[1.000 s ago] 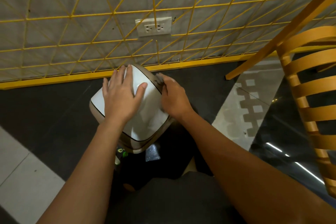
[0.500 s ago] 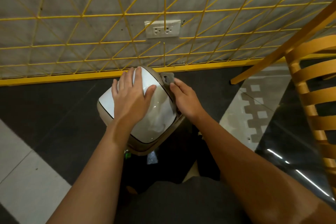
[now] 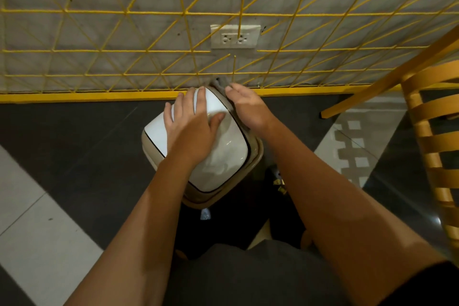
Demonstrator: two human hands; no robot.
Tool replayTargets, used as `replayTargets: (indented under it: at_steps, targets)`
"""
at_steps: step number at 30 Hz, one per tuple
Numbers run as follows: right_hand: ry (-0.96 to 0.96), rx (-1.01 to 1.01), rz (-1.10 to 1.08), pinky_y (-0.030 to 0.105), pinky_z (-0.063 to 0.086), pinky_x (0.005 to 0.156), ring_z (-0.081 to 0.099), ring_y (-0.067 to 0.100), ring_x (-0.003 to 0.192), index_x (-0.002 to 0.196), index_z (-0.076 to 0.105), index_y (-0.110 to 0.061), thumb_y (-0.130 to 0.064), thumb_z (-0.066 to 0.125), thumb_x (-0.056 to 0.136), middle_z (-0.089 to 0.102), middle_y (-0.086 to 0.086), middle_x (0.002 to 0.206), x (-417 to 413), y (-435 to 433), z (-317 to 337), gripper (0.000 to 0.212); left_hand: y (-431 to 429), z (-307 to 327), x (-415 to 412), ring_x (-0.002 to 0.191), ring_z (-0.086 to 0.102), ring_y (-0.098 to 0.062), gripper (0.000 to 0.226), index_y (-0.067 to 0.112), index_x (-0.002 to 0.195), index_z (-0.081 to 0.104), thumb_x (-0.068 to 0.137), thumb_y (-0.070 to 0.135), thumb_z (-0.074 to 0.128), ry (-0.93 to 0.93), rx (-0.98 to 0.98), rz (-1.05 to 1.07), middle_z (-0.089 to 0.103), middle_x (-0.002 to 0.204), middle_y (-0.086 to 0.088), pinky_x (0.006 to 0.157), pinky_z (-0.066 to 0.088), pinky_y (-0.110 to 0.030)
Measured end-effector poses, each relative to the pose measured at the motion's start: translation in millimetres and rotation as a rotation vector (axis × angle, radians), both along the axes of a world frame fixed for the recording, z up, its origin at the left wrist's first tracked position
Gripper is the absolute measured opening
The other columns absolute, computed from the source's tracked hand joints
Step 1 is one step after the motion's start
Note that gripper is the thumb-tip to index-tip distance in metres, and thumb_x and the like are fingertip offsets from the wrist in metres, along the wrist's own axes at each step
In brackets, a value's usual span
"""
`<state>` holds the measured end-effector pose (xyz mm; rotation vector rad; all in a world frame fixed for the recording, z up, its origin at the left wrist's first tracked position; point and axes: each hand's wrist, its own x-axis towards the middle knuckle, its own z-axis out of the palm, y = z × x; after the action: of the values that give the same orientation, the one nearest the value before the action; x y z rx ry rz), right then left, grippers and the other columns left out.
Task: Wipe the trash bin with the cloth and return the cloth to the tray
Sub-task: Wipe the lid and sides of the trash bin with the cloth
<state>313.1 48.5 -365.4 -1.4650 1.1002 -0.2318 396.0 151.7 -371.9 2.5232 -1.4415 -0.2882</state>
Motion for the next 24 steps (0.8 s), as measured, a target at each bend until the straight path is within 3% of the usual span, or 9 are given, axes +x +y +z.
replayTargets:
  at_steps: [3,8,11,13,15,17,20,24]
  targets:
    - [0.091,-0.104,0.01,0.029,0.035,0.097,0.049,0.023,0.121,0.125,0.053,-0.011,-0.026,0.034,0.099,0.057,0.009,0.128,-28,17,-4,0.036,0,1,0,0.141,0.015,-0.025,0.063,0.015,0.146,0.018,0.094,0.049,0.032,0.005,0.023,-0.002,0.023,0.152,-0.008,0.113,0.005,-0.045]
    - [0.248,-0.16,0.068,0.037,0.041,0.095,0.055,0.029,0.111,0.119,0.055,-0.006,-0.024,0.035,0.099,0.061,0.015,0.118,-70,38,-11,0.034,1,9,1,0.143,0.003,-0.028,0.064,0.016,0.147,0.013,0.094,0.049,0.03,0.054,0.081,-0.043,0.015,0.155,-0.008,0.114,-0.001,-0.045]
    - [0.209,-0.15,-0.004,0.042,0.046,0.094,0.059,0.028,0.101,0.108,0.06,-0.01,-0.022,0.037,0.099,0.064,0.01,0.103,-81,43,2,0.028,2,13,2,0.143,-0.006,-0.031,0.064,0.018,0.147,0.012,0.094,0.05,0.03,0.059,0.102,-0.074,0.009,0.156,-0.01,0.113,-0.007,-0.046]
    - [0.115,-0.112,-0.131,0.047,0.046,0.095,0.06,0.027,0.102,0.108,0.06,-0.012,-0.025,0.038,0.098,0.065,0.01,0.105,-78,46,17,0.027,3,16,0,0.142,-0.009,-0.033,0.062,0.017,0.147,0.015,0.095,0.046,0.033,0.081,0.046,-0.045,0.004,0.156,-0.012,0.113,-0.009,-0.045]
    - [-0.051,-0.01,-0.237,0.049,0.047,0.096,0.061,0.028,0.104,0.105,0.062,-0.021,-0.026,0.039,0.098,0.066,0.011,0.108,-67,54,36,0.025,3,23,-8,0.143,-0.005,-0.031,0.055,0.016,0.146,0.022,0.097,0.039,0.034,0.176,-0.096,0.059,0.007,0.156,-0.012,0.114,-0.007,-0.041]
    - [-0.24,0.163,-0.293,0.047,0.048,0.095,0.063,0.032,0.106,0.104,0.064,-0.023,-0.022,0.038,0.098,0.068,0.015,0.109,-51,62,52,0.027,2,38,-23,0.143,0.01,-0.025,0.049,0.017,0.143,0.03,0.098,0.036,0.034,0.409,-0.284,0.213,0.019,0.153,-0.01,0.116,0.005,-0.034]
    - [-0.455,0.514,-0.337,0.036,0.047,0.095,0.06,0.025,0.112,0.12,0.06,-0.012,-0.022,0.037,0.099,0.065,0.013,0.119,-29,73,70,0.033,5,63,-44,0.133,0.032,-0.012,0.047,0.021,0.14,0.036,0.097,0.04,0.034,0.817,-0.408,0.331,0.032,0.147,-0.002,0.099,0.023,-0.015]
    - [-0.574,0.832,-0.272,0.035,0.038,0.105,0.052,0.022,0.123,0.13,0.052,-0.011,-0.045,0.025,0.098,0.058,0.01,0.13,-8,84,78,0.054,24,65,-32,0.126,0.043,-0.009,0.056,0.029,0.139,0.036,0.087,0.046,0.053,0.967,-0.507,0.419,0.043,0.14,0.004,0.101,0.037,-0.024]
